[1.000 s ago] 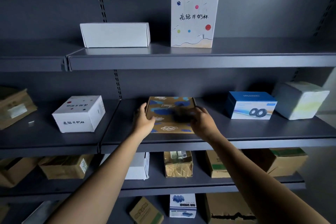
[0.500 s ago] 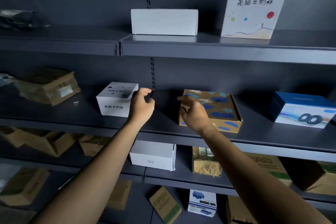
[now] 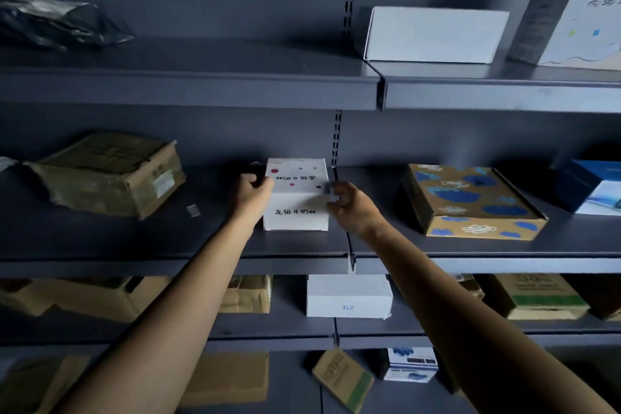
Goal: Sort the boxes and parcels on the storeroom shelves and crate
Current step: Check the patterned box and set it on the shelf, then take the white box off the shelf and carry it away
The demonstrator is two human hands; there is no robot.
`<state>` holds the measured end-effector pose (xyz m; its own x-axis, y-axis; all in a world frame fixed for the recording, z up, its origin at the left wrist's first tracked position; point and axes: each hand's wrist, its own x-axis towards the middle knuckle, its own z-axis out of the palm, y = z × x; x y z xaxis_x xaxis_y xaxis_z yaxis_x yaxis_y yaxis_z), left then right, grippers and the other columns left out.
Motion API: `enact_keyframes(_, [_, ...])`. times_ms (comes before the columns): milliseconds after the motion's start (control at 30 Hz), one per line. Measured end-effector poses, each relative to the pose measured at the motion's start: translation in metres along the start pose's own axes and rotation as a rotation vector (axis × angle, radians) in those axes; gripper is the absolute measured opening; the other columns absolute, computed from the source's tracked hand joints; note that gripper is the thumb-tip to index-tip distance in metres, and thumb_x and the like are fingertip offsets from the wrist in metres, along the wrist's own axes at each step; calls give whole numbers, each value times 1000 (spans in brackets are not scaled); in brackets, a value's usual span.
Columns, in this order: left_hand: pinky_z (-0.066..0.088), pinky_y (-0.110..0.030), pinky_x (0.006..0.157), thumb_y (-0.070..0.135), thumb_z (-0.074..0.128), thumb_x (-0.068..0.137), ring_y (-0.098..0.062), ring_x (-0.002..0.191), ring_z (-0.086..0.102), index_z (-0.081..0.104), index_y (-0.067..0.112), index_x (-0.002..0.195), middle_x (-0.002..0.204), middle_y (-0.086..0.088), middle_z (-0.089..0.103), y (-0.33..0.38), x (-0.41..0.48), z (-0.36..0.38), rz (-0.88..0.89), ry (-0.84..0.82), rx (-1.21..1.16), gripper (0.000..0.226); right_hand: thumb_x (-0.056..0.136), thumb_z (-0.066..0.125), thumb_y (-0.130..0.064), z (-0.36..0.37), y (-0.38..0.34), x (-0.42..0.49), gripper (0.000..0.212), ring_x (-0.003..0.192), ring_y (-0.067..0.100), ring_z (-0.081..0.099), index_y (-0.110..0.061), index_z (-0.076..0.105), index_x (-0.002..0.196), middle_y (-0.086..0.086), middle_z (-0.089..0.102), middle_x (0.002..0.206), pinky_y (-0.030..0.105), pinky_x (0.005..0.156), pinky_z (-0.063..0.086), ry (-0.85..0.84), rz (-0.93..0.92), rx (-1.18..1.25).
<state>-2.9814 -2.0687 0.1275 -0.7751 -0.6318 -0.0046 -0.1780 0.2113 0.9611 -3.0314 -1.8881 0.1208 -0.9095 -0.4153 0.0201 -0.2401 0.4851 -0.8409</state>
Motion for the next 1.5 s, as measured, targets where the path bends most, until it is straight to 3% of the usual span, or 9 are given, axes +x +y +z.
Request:
enact_keyframes(100, [35, -32, 74, 40, 55, 76, -17, 84, 47, 48, 22, 80, 89, -3, 53, -7, 1, -9, -45, -113, -86, 20, 93, 61, -12, 18, -8, -2, 41, 101, 14, 57, -10, 49, 132, 1, 56, 119, 24, 81, 45, 60, 16, 115])
enact_keyframes(267, [47, -40, 89, 29, 64, 65, -19, 98, 56, 47, 24, 92, 97, 5, 56, -18, -8, -14, -6, -160, -204, 32, 93, 62, -20, 18, -9, -3, 19, 78, 9, 53, -24, 44, 96, 0, 59, 101, 32, 66, 45, 171, 72, 411])
enact_keyframes(400, [45, -10, 72, 0, 66, 80, -5, 86, 54, 48, 19, 106, 95, 13, 53, -15, -19, -14, 113, -134, -239, 37, 85, 67, -22, 16, -8, -5, 35, 75, 16, 43, -25, 32, 86, 4, 50, 84, 27, 57, 31, 115, 44, 506])
enact_keyframes(633, [46, -7, 79, -2, 58, 90, 17, 84, 58, 55, 23, 114, 106, 17, 62, -1, -39, -22, 235, -189, -328, 35, 94, 58, -33, 4, -6, -10, 25, 84, 14, 52, -24, 35, 94, -7, 55, 87, 37, 79, 41, 51, 88, 599])
enact_keyframes(867, [46, -27, 91, 13, 61, 93, 4, 96, 58, 56, 40, 107, 108, 21, 62, 7, -61, -16, 222, -180, -316, 30, 97, 54, -35, -7, -3, -17, 23, 83, 20, 53, -24, 34, 93, -4, 50, 91, 43, 82, 47, -30, 93, 685])
enact_keyframes(1033, [47, -36, 91, 27, 59, 95, -16, 105, 60, 63, 28, 102, 106, 5, 65, 21, -69, -13, 121, -69, -299, 8, 97, 50, -45, -14, 5, -25, 26, 87, 22, 61, -24, 38, 106, 1, 56, 102, 38, 73, 52, -101, 79, 678])
enact_keyframes(1167, [54, -40, 88, 51, 54, 92, -19, 102, 64, 64, 25, 93, 107, 0, 66, 34, -73, -17, -6, -31, -201, 27, 85, 44, -70, -17, 9, -25, 61, 103, 31, 68, -37, 40, 137, 0, 59, 132, 40, 67, 57, -216, 84, 708])
enact_keyframes(1267, [56, -32, 74, 57, 50, 91, -15, 83, 66, 62, 23, 85, 93, -1, 68, 42, -76, -23, -87, -41, -221, 37, 71, 44, -81, -20, 7, -25, 86, 90, 23, 72, -32, 40, 141, 1, 64, 121, 38, 68, 57, -256, 126, 676])
enact_keyframes(1500, [54, -31, 78, 53, 55, 92, -15, 84, 64, 58, 21, 83, 94, 2, 66, 48, -58, -44, -74, -30, -315, 34, 74, 47, -82, -12, -12, -20, 82, 95, 44, 68, -29, 40, 137, 18, 54, 129, 50, 68, 58, -257, 296, 690])
